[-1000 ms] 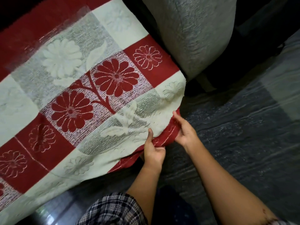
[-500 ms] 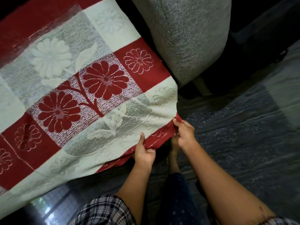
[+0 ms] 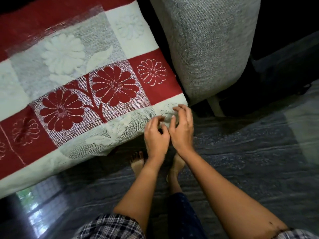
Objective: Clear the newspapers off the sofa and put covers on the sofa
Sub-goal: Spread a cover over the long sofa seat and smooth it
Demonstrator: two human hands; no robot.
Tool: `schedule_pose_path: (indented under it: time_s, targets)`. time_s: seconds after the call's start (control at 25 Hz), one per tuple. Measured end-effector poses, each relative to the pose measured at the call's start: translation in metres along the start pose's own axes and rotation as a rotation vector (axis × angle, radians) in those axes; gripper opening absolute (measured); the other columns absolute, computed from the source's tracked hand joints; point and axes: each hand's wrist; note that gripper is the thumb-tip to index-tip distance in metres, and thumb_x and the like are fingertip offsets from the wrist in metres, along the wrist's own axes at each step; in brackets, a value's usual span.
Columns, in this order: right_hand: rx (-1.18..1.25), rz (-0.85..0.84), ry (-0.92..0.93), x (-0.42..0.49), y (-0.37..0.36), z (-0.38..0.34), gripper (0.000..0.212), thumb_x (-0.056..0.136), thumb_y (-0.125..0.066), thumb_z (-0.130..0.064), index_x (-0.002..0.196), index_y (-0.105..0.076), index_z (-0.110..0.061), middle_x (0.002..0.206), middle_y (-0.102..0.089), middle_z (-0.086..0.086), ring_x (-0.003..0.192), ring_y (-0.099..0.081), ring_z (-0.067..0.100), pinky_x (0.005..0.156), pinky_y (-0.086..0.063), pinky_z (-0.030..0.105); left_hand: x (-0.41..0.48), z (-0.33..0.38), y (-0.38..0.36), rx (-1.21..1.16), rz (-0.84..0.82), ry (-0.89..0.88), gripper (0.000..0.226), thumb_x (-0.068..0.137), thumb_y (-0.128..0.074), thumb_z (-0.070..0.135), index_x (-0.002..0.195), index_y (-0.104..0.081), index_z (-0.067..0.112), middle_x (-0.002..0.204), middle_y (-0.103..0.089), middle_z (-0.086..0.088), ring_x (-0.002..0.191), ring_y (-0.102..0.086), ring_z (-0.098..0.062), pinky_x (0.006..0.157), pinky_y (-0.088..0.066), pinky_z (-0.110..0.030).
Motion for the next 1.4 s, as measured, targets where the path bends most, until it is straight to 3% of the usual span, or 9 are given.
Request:
schedule_pose_path:
  time_s: [0.08, 0.16, 0.24, 0.36, 0.6, 0.76, 0.88, 1.16, 1.4]
  targets:
    - [-0.034, -0.088, 0.117, 0.009, -0.003, 0.004, 0.041, 0.090, -0.038, -0.013, 0.126, -0.053, 0.000, 0.138, -0.047, 0.016, 0.130, -0.042, 0.026, 0.109, -0.032, 0.034, 0.025, 0.005, 0.005, 0.181, 0.021, -0.266, 0.035, 0.086, -0.041, 0.015, 0.114, -0.061, 0.005, 0.114, -0.064, -0.010, 0.110, -0.056, -0.021, 0.096, -0.038, -0.024]
    - [-0.079, -0.243, 0.222, 0.019, -0.006, 0.010, 0.048, 0.094, -0.032, -0.019, 0.139, -0.039, -0.002, 0.149, -0.032, 0.014, 0.141, -0.023, 0.022, 0.116, -0.016, 0.035, 0.053, 0.005, 0.005, 0.331, -0.066, -0.373, 0.042, 0.094, -0.039, 0.017, 0.135, -0.045, 0.007, 0.141, -0.046, -0.009, 0.136, -0.033, -0.018, 0.114, -0.023, -0.031]
    - [-0.189, -0.366, 0.292, 0.032, -0.005, 0.017, 0.052, 0.096, -0.025, -0.026, 0.144, -0.028, -0.005, 0.153, -0.024, 0.011, 0.141, -0.012, 0.016, 0.117, -0.009, 0.034, 0.074, 0.004, 0.002, 0.453, -0.260, -0.389, 0.047, 0.099, -0.035, 0.021, 0.145, -0.026, 0.011, 0.154, -0.021, -0.007, 0.140, -0.004, -0.011, 0.119, -0.004, -0.035]
    - [-0.419, -0.398, 0.416, 0.049, 0.005, 0.032, 0.052, 0.096, -0.027, -0.026, 0.143, -0.031, -0.003, 0.151, -0.029, 0.011, 0.140, -0.022, 0.019, 0.115, -0.017, 0.035, 0.086, 0.003, -0.005, 0.536, -0.427, -0.377, 0.051, 0.101, -0.030, 0.025, 0.148, -0.011, 0.014, 0.157, -0.002, -0.005, 0.140, 0.011, -0.012, 0.114, 0.011, -0.030]
    - [-0.393, -0.496, 0.366, 0.059, 0.016, 0.024, 0.057, 0.091, -0.046, -0.006, 0.143, -0.026, 0.000, 0.153, -0.023, 0.015, 0.143, -0.018, 0.027, 0.115, -0.008, 0.030, 0.085, 0.020, -0.015, 0.439, -0.408, -0.281, 0.051, 0.100, -0.034, 0.020, 0.147, -0.016, 0.011, 0.157, -0.005, -0.007, 0.145, 0.003, -0.021, 0.114, 0.008, -0.029]
    - [-0.393, -0.523, 0.424, 0.069, 0.023, 0.004, 0.061, 0.085, -0.049, 0.000, 0.142, -0.027, 0.003, 0.152, -0.023, 0.017, 0.143, -0.016, 0.028, 0.117, -0.011, 0.036, 0.091, 0.027, -0.007, 0.349, -0.257, -0.239, 0.048, 0.095, -0.042, 0.011, 0.142, -0.033, 0.010, 0.154, -0.022, -0.009, 0.144, -0.014, -0.021, 0.117, -0.006, -0.030]
    - [-0.382, -0.578, 0.457, 0.088, 0.014, -0.012, 0.064, 0.086, -0.044, 0.001, 0.145, -0.020, 0.000, 0.155, -0.015, 0.014, 0.145, -0.010, 0.025, 0.119, -0.011, 0.039, 0.105, 0.025, 0.003, 0.364, -0.148, -0.208, 0.046, 0.095, -0.044, 0.011, 0.141, -0.037, 0.012, 0.153, -0.024, -0.008, 0.144, -0.017, -0.020, 0.118, -0.006, -0.030]
    - [-0.328, -0.560, 0.459, 0.144, -0.035, -0.064, 0.054, 0.099, -0.034, -0.015, 0.147, -0.012, -0.004, 0.157, -0.007, 0.011, 0.146, -0.003, 0.020, 0.119, -0.002, 0.030, 0.166, 0.011, 0.039, 0.424, -0.028, -0.148, 0.044, 0.098, -0.040, 0.018, 0.142, -0.035, 0.013, 0.152, -0.026, -0.009, 0.143, -0.020, -0.022, 0.118, -0.005, -0.035]
    - [-0.433, -0.565, 0.498, 0.198, -0.085, -0.095, 0.060, 0.098, -0.020, -0.040, 0.149, -0.002, -0.013, 0.158, 0.002, 0.003, 0.144, 0.007, 0.012, 0.116, 0.009, 0.034, 0.238, -0.001, 0.062, 0.525, -0.042, -0.168, 0.055, 0.097, -0.023, 0.034, 0.148, -0.015, 0.015, 0.157, -0.009, -0.008, 0.145, -0.003, -0.019, 0.117, 0.005, -0.035]
Point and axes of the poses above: each hand's wrist, its own x-axis towards the middle knuckle, its own y-axis out of the back of the hand, z = x × y
